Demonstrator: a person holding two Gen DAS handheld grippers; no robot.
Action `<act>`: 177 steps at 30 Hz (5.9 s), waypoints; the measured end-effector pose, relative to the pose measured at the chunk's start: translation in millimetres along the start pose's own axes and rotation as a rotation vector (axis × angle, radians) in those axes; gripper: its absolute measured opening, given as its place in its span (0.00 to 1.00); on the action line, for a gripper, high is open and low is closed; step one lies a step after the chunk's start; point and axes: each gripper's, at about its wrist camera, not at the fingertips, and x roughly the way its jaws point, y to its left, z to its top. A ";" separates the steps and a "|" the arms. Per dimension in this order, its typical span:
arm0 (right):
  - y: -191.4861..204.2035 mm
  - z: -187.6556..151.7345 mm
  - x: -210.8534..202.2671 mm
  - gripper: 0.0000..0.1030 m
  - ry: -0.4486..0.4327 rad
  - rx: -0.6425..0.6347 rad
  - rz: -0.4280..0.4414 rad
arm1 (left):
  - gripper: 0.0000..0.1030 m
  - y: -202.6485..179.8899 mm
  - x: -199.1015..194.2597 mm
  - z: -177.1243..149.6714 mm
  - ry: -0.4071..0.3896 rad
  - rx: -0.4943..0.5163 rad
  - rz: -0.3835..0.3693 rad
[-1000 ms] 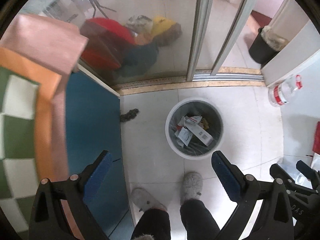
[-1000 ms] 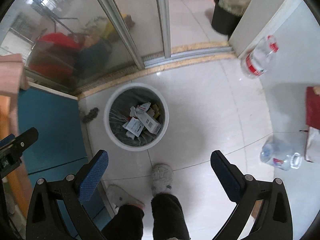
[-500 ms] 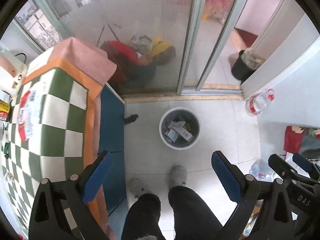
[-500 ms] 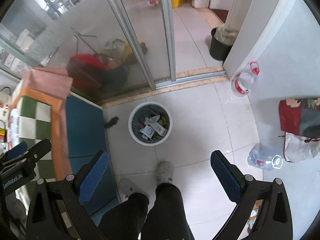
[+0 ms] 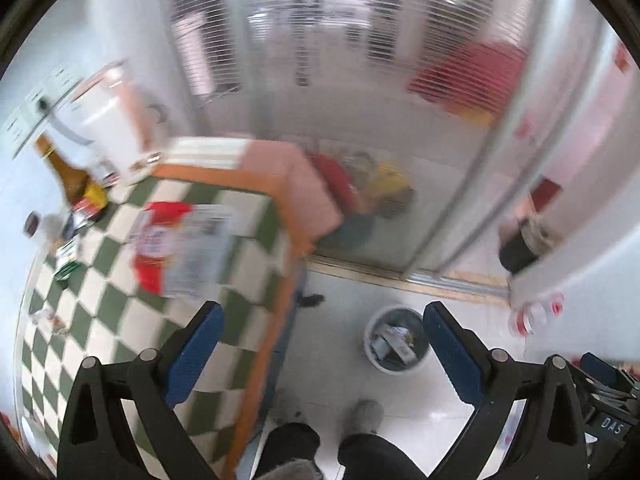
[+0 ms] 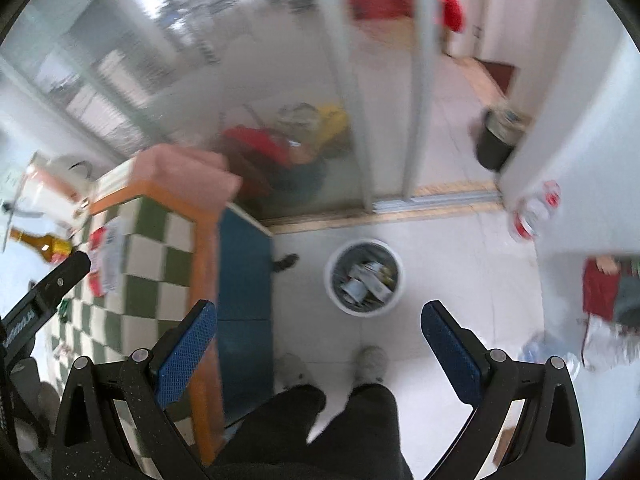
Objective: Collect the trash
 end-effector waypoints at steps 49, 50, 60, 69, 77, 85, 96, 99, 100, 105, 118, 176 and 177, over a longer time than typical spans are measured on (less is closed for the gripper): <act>762.8 -175.6 318.3 0.76 0.347 -1.770 -0.012 | 0.02 525.3 85.5 -154.2 0.252 -0.938 0.411; 757.8 -173.1 315.8 0.76 0.365 -1.741 0.001 | 0.02 521.7 83.0 -153.5 0.251 -0.928 0.415; 648.4 -129.5 305.9 0.77 0.585 -1.324 0.022 | 0.02 447.2 73.7 -175.1 0.300 -0.813 0.386; 603.9 -62.9 262.8 0.72 0.385 -1.111 0.175 | 0.01 399.8 60.7 -168.7 0.285 -0.705 0.395; 527.4 -12.5 169.3 0.72 0.227 -0.883 0.276 | 0.01 338.1 29.1 -106.1 0.195 -0.540 0.343; 341.1 30.1 120.5 0.71 0.162 -0.564 0.277 | 0.01 208.8 12.4 -16.4 0.098 -0.239 0.218; 21.0 43.7 152.5 0.71 0.149 -0.027 0.096 | 0.01 -53.7 86.2 15.8 0.219 0.187 -0.073; -51.7 26.6 184.7 0.71 0.176 0.094 0.056 | 0.01 -115.9 128.8 3.2 0.276 0.258 -0.122; -72.0 20.8 195.7 0.71 0.183 0.122 0.044 | 0.01 -136.7 149.1 -3.3 0.301 0.279 -0.135; -172.6 -20.3 282.1 0.71 0.244 0.258 0.010 | 0.01 -215.4 253.2 -48.0 0.438 0.298 -0.214; -311.9 -107.6 529.5 0.70 0.350 0.495 0.126 | 0.01 -265.8 559.1 -204.5 0.885 0.213 -0.299; -42.8 4.5 41.5 1.00 0.048 0.108 -0.032 | 1.00 -66.0 68.8 9.2 0.173 0.158 -0.094; -15.1 14.8 47.1 1.00 0.056 0.056 0.005 | 1.00 -40.3 67.6 18.0 0.158 0.114 -0.061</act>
